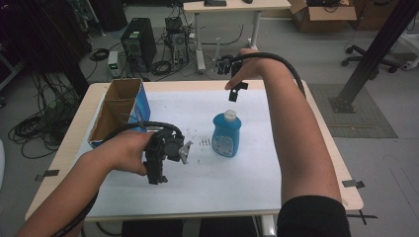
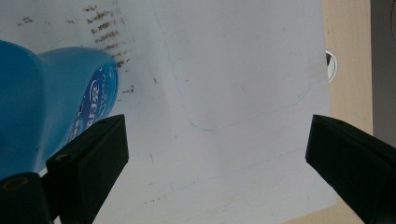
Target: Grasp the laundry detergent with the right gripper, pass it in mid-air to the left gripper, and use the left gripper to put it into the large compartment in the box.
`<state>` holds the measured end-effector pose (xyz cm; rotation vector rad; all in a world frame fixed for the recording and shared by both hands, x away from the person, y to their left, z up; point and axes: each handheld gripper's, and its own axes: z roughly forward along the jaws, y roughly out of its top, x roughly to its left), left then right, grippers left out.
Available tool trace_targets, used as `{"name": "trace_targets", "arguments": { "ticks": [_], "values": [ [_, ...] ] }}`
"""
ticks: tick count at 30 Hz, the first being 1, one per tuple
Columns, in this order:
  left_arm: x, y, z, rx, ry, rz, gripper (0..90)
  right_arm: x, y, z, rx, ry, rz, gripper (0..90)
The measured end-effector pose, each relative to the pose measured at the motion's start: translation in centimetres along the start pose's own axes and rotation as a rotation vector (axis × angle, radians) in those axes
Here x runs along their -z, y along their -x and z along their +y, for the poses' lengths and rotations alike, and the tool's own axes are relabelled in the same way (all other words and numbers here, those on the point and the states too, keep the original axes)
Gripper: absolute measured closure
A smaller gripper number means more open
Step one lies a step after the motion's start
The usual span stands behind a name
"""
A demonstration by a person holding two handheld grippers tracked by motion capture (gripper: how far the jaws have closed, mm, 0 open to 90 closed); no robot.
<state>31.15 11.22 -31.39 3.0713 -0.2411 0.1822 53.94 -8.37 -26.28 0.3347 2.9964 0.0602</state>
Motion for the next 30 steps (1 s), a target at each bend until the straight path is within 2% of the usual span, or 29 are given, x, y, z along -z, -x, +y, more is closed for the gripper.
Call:
{"name": "trace_targets", "arguments": {
  "ticks": [8, 12, 18, 19, 20, 25, 27, 30],
  "values": [
    [0.2, -0.7, 0.3, -0.012, -0.019, -0.002, 0.4, -0.4, 0.8, -0.6, -0.009, 0.002, -0.002, 6.1],
    [0.4, -0.7, 0.3, -0.010, -0.003, 0.003, 0.4, -0.2, 0.9, -1.0, -0.016, 0.005, -0.007, 6.1],
    [0.5, -0.3, 0.3, -0.006, -0.009, -0.003, 0.4, -0.1, 0.4, -2.9, -0.045, 0.021, -0.013, 6.3],
    [0.5, -0.2, 0.3, 0.004, -0.010, -0.011, 0.4, -0.1, 0.3, -3.3, -0.051, 0.021, -0.011, 6.2],
    [0.5, -0.1, 0.3, -0.004, -0.013, -0.006, 0.4, -0.1, 0.2, -3.6, -0.052, 0.021, -0.013, 6.2],
    [0.5, 0.3, 0.4, 0.004, -0.022, -0.007, 0.4, -0.3, -0.5, -5.4, -0.081, 0.052, -0.009, 6.5],
    [0.5, 0.6, 0.6, -0.004, -0.033, -0.009, 0.4, -0.3, -0.7, -6.1, -0.092, 0.054, -0.012, 6.5],
    [0.6, 0.7, 1.0, -0.025, -0.024, -0.003, 0.4, -0.4, -1.0, -7.1, -0.103, 0.048, -0.011, 6.7]
  ]
}}
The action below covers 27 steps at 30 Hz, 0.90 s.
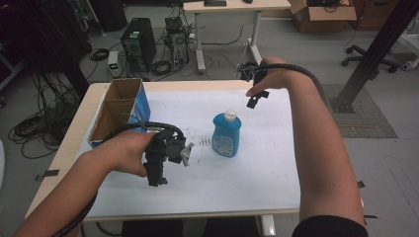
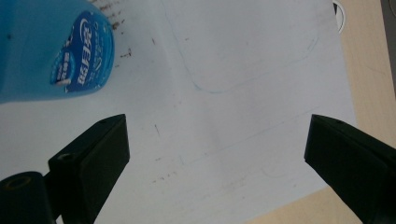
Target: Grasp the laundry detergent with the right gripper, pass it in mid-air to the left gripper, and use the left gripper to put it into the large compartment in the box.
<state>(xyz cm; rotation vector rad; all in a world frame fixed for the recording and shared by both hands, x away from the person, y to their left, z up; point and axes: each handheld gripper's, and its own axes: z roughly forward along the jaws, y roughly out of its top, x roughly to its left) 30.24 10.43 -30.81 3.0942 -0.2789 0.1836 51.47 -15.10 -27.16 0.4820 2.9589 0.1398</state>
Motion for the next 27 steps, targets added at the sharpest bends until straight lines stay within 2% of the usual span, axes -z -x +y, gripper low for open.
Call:
{"name": "trace_targets", "arguments": {
  "ticks": [6, 17, 21, 27],
  "values": [
    [0.3, -0.1, 0.3, -0.002, -0.003, 0.003, 0.4, 0.2, -0.5, -1.4, -0.005, -0.006, -0.006, 6.9],
    [0.2, -0.1, 0.3, -0.006, -0.010, 0.004, 0.4, 0.2, -1.9, -2.9, -0.007, 0.021, -0.008, 6.8],
    [0.3, -0.1, 0.5, -0.001, -0.013, 0.003, 0.4, 0.0, -2.5, -3.6, -0.013, 0.039, -0.001, 6.4],
    [0.6, -0.3, 0.6, -0.016, -0.012, 0.016, 0.4, -0.3, -3.8, -4.7, 0.004, 0.081, 0.013, 6.4]
  ]
}}
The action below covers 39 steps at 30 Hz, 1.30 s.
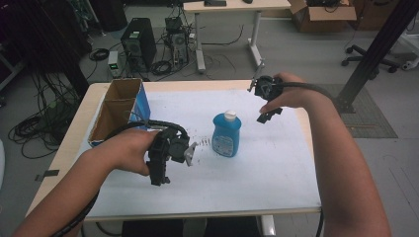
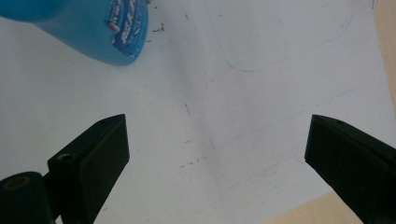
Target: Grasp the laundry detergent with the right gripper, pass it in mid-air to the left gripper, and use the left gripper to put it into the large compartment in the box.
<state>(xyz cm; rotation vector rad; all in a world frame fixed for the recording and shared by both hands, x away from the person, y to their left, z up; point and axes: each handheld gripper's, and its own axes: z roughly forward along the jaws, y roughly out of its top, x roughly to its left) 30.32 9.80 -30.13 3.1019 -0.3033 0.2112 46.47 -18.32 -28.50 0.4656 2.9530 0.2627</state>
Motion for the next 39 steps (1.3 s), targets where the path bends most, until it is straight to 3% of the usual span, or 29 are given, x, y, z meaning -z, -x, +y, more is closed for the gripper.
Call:
{"name": "trace_targets", "arguments": {
  "ticks": [9, 16, 20, 28, 31, 35, 39],
  "values": [
    [0.1, -0.1, -0.4, 0.015, -0.002, 0.003, 0.4, -1.3, -2.0, -1.2, 0.016, 0.055, 0.030, 6.1],
    [0.1, -0.2, -0.6, 0.018, -0.005, 0.003, 0.4, -2.6, -3.1, -2.0, 0.028, 0.134, 0.040, 6.0],
    [0.1, -0.3, -0.7, 0.022, -0.002, 0.005, 0.4, -3.2, -3.5, -2.3, 0.007, 0.186, 0.071, 5.8],
    [0.4, -0.3, -1.1, 0.034, 0.001, 0.012, 0.4, -4.1, -4.4, -2.1, 0.008, 0.236, 0.088, 5.6],
    [0.4, -0.3, -1.1, 0.023, 0.003, 0.012, 0.4, -4.8, -4.8, -2.0, -0.001, 0.287, 0.098, 5.4],
    [0.1, -0.3, -1.0, 0.017, -0.003, 0.005, 0.4, -5.7, -5.2, -1.7, -0.001, 0.300, 0.109, 5.4],
    [0.1, -0.3, -0.9, 0.013, -0.006, 0.004, 0.4, -6.5, -5.7, -1.4, -0.004, 0.349, 0.114, 5.6]
  ]
}}
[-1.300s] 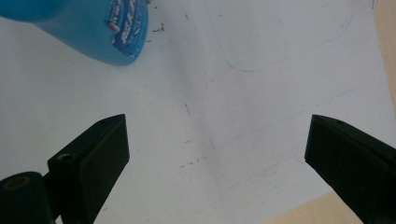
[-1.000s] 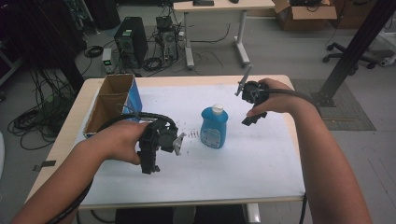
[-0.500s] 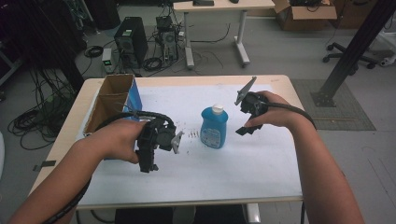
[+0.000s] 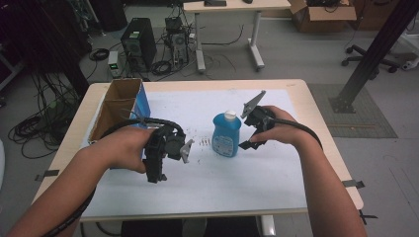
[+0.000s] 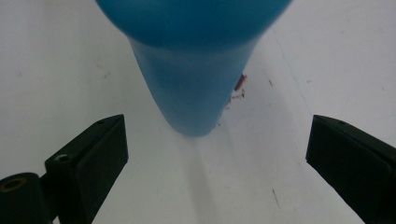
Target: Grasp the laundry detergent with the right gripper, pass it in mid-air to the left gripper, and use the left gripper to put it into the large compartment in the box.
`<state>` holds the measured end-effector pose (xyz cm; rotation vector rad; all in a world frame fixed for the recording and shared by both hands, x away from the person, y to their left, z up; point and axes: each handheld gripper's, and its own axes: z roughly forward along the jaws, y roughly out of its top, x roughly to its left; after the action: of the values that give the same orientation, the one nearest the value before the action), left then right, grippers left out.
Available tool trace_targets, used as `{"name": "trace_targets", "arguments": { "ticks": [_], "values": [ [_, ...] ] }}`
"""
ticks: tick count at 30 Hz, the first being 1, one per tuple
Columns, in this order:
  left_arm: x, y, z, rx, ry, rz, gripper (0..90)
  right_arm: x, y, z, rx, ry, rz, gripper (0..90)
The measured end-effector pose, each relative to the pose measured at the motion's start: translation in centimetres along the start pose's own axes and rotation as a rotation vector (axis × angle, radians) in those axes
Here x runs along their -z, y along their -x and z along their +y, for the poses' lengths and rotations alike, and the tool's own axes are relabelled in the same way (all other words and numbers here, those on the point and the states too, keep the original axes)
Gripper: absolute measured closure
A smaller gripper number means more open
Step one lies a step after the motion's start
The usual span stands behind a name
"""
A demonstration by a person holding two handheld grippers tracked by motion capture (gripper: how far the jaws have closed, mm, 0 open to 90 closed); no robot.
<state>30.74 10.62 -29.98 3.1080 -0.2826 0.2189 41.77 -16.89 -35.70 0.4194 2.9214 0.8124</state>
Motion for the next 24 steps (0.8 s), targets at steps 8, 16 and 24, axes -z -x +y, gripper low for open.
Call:
{"name": "trace_targets", "arguments": {
  "ticks": [8, 16, 24],
  "values": [
    [0.1, -0.2, -0.1, -0.002, 0.008, 0.008, 0.4, -0.6, -0.4, -0.3, -0.027, 0.122, -0.018, 4.2],
    [0.3, -0.2, -0.3, -0.005, 0.012, 0.013, 0.4, -1.6, -0.9, -0.3, -0.045, 0.196, -0.014, 2.8],
    [0.3, -0.3, -0.3, -0.006, 0.008, 0.018, 0.4, -2.2, -1.1, -0.3, -0.061, 0.254, -0.018, 2.2]
  ]
}}
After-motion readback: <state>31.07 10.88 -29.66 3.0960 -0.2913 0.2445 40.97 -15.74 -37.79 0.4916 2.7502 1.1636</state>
